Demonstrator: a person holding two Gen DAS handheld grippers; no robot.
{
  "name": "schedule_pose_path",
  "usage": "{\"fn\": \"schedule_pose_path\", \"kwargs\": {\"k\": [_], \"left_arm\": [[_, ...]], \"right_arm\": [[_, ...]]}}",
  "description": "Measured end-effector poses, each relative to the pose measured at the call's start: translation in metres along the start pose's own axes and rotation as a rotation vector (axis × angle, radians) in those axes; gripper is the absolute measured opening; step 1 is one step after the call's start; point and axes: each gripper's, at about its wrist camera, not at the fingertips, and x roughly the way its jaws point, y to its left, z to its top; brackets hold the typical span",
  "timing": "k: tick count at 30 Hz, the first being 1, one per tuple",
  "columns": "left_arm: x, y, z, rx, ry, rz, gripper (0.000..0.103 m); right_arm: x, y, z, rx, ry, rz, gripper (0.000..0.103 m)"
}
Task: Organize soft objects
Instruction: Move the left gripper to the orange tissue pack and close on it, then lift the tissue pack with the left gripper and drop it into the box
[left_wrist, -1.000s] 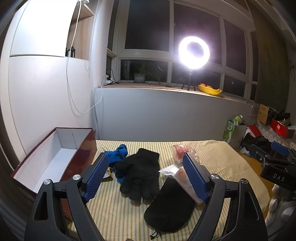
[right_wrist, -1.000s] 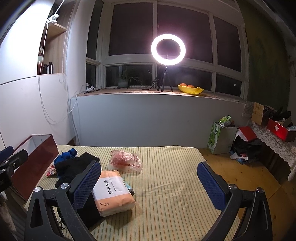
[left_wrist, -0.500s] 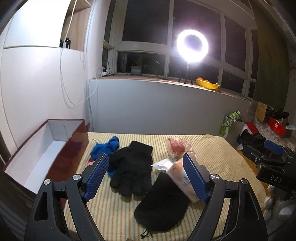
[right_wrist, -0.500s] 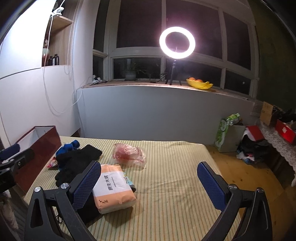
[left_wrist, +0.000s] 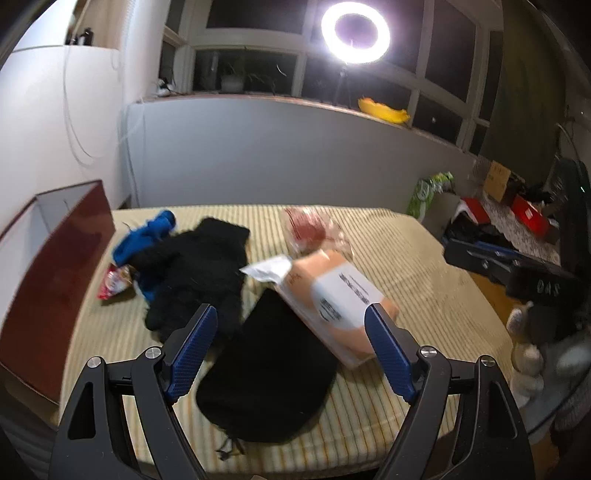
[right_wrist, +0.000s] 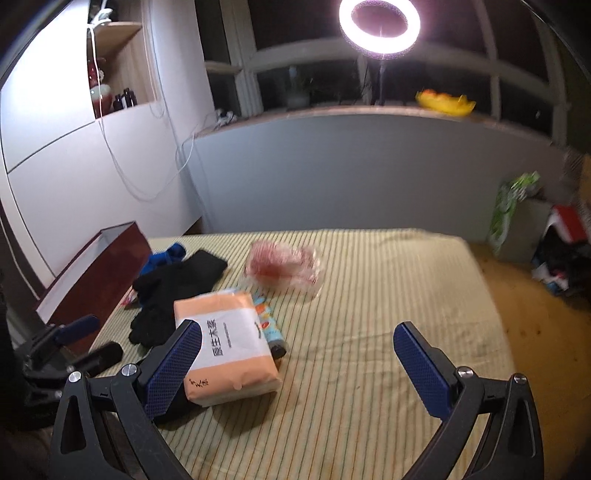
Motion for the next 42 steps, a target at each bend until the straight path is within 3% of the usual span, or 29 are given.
{"fn": "schedule_pose_path", "kwargs": {"k": [7,9,13,20,23,31,33,42], "left_arm": [[0.016,-0.014,-0.007,0.008,0.055,-0.033,0.080],[0.020,-0.016,-0.008,0.004,0.068,-0.045,0.075],[0.029,-0.022,-0.008,0.004,0.094,-0.066,0.072],[0.050,-0.025,-0.008,-0.038,0.166,-0.121,0.062],[0.057,-0.026,-0.008,-0.051,0.187,-0.135,0.057],[0.066,-0.031,-0.007,-0.066,0.221,-0.169,0.049],[0.068,-0.031,-0.007,-0.069,0.228,-0.179,0.044],[0.064,-0.031,-0.005,-0.059,0.213,-0.184,0.042]], "right_arm": [[0.026,-0.013,0.006,0.024,0.082,0.126,0.103],[0.034,-0.012,0.008,0.018,0.106,0.154,0.102],[0.050,-0.010,0.010,0.021,0.164,0.216,0.093],[0.083,-0.009,0.014,0.060,0.269,0.327,0.088],[0.097,-0.009,0.012,0.072,0.318,0.344,0.080],[0.124,-0.012,0.000,0.137,0.405,0.397,0.078],[0.128,-0.009,-0.003,0.143,0.424,0.415,0.066],[0.117,-0.010,-0.005,0.183,0.429,0.410,0.057]]}}
